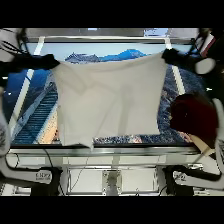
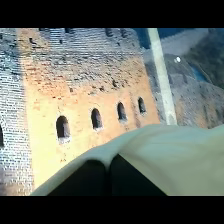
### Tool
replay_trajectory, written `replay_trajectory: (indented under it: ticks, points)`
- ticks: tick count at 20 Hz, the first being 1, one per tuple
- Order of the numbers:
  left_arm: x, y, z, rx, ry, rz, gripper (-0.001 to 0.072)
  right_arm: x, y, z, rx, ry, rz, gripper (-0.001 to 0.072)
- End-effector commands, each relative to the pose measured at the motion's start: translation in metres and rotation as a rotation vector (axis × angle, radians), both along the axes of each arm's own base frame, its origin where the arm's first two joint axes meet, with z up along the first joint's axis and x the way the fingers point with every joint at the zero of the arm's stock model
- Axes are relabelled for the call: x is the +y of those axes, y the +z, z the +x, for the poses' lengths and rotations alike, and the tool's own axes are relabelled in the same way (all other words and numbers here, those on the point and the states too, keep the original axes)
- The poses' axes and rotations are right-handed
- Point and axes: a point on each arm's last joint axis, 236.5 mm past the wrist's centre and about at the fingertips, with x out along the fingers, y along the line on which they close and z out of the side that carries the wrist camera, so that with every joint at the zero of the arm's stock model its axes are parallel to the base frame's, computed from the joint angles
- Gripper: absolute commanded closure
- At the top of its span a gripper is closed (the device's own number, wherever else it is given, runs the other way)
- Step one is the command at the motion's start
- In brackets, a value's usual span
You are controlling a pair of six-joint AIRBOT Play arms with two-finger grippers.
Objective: Fold the shirts.
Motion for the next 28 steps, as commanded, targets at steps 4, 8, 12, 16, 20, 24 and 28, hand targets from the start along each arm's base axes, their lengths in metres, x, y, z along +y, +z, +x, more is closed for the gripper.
replay_trajectory:
  ticks: [4, 8, 12, 16, 20, 24, 28]
  points:
    - [0.001, 0.015, 0.057, -0.089, 0.129, -0.191, 0.0133, -0.007, -0.038, 0.054, -0.106, -0.118, 0.045, 0.0289]
    - [0.036, 0.117, 0.011, -0.154, 0.013, -0.111, 0.014, -0.049, 0.008, 0.03, -0.112, -0.126, -0.02, 0.029]
    - [0.132, 0.18, -0.07, -0.182, 0.153, 0.079, 0.0142, -0.126, 0.042, -0.05, 0.043, -0.167, -0.107, 0.029]
    - [0.178, 0.143, -0.156, -0.006, 0.233, 0.134, 0.0142, -0.168, 0.017, -0.137, 0.257, -0.197, -0.113, 0.029]
    - [0.151, -0.005, -0.229, 0.208, 0.347, -0.112, 0.0142, -0.143, -0.037, -0.192, 0.345, -0.179, 0.008, 0.029]
    - [0.083, -0.117, -0.254, 0.35, 0.493, -0.519, 0.0142, -0.085, -0.018, -0.201, 0.218, -0.033, 0.135, 0.0292]
    - [0.039, -0.157, -0.273, 0.46, 0.404, -0.476, 0.0143, -0.076, 0.016, -0.201, 0.109, -0.034, 0.171, 0.0291]
